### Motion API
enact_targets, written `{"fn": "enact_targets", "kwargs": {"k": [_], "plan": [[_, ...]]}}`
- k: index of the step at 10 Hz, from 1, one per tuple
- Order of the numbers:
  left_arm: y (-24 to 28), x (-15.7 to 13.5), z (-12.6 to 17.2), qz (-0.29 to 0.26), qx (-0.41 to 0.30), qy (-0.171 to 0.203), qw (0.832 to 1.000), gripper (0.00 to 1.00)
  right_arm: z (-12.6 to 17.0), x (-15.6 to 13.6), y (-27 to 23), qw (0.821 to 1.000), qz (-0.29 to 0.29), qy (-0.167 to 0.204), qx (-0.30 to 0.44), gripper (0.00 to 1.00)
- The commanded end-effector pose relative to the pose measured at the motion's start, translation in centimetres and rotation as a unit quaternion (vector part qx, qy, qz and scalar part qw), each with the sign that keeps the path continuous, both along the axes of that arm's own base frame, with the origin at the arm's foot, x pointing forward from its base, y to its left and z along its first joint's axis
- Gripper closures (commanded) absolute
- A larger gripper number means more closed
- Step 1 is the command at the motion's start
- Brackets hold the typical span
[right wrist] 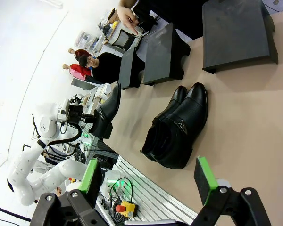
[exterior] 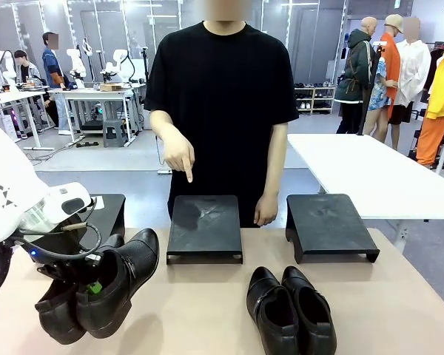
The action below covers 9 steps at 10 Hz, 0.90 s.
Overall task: Place the shoes on the stand as instructed by the person.
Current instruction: Pick up one pair of Shoes and place it on the Shoes Stand indicated by the person.
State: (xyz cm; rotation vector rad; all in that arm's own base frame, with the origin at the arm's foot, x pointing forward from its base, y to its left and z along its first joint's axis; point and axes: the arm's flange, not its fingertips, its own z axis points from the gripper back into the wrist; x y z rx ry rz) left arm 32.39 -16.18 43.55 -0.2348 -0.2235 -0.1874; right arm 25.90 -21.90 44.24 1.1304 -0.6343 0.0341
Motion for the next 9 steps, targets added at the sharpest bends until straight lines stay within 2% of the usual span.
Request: {"fn": "enact_targets", "kwargs": {"k": [1, 2, 3, 6, 8, 9], "plan": [[0.0, 0.0, 0.0, 0.0, 0.0, 0.0, 1.0, 0.91, 0.2, 0.0, 0.0, 1.0, -0.001, -0.008, 0.007, 0.0], [-0.4, -0.4, 1.2, 0.0, -0.017, -0.029, 0.999, 0.91, 0.2, 0.0, 0.0, 1.0, -0.001, -0.008, 0.007, 0.0], [-1.3, 0.8, 2.7, -0.013, -0.016, -0.048, 0.999, 0.91, 0.2, 0.0, 0.0, 1.0, -0.001, -0.008, 0.007, 0.0], [-5.0, 5.4, 6.1, -0.047, 0.01, -0.057, 0.997, 0.91, 0.2, 0.0, 0.0, 1.0, -0.001, -0.008, 0.007, 0.0], [-8.9, 7.8, 7.5, -0.048, 0.023, -0.058, 0.997, 0.91, 0.2, 0.0, 0.0, 1.0, -0.001, -0.008, 0.007, 0.0], [-10.9, 9.0, 8.0, -0.029, 0.027, -0.059, 0.997, 0.91, 0.2, 0.0, 0.0, 1.0, -0.001, -0.008, 0.007, 0.0]]}}
